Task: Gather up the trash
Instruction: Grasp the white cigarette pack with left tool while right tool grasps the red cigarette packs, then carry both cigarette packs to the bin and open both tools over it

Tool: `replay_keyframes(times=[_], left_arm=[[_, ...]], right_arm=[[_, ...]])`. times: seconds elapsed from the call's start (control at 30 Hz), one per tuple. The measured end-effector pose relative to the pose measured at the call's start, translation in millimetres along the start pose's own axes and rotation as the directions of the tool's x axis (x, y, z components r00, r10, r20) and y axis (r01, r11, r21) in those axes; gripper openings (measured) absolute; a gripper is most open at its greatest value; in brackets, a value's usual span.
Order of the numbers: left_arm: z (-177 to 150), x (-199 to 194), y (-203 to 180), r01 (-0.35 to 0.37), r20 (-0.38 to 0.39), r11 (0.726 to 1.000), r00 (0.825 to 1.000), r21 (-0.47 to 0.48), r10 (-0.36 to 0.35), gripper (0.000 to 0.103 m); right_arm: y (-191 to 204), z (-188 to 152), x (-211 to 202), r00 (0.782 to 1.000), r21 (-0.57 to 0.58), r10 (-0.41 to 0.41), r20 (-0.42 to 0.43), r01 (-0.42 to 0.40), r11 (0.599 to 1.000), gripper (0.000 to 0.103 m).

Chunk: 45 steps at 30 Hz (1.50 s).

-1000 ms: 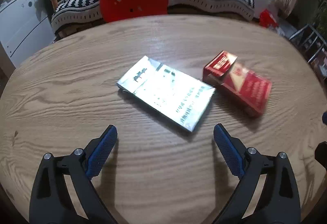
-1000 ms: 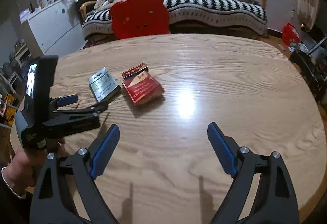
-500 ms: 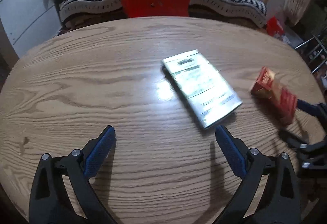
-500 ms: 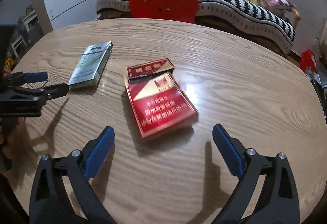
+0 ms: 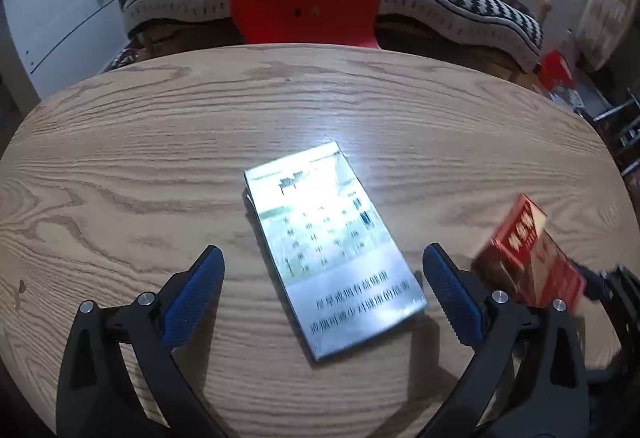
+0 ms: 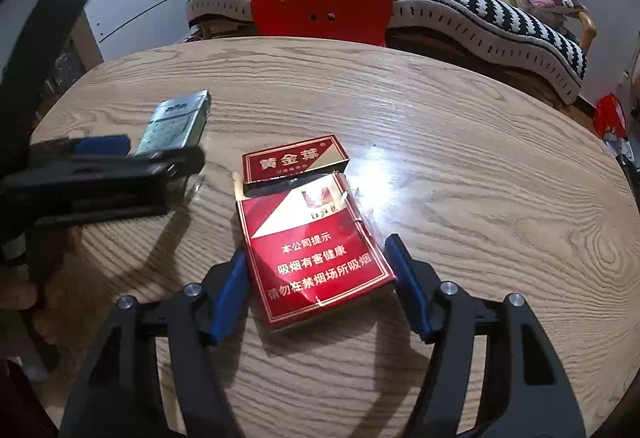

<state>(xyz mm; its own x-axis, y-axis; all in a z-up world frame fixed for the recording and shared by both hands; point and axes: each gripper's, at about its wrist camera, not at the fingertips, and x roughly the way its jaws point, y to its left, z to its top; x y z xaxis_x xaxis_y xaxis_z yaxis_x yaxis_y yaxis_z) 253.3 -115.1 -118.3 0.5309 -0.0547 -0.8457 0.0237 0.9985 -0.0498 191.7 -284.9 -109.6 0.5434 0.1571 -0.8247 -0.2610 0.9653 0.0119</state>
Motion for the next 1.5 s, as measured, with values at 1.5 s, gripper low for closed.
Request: replay_keyframes(times=[1.5], left_arm=[[-243.3,-210.0,-316.7,0.514,-0.131,0.588,0.811,0.624,-0.570,0.058]], right_arm=[[-201.1,-348.9,-351.8,0.918,0.554,-0.397,0.008,0.326,0.766,0.064]])
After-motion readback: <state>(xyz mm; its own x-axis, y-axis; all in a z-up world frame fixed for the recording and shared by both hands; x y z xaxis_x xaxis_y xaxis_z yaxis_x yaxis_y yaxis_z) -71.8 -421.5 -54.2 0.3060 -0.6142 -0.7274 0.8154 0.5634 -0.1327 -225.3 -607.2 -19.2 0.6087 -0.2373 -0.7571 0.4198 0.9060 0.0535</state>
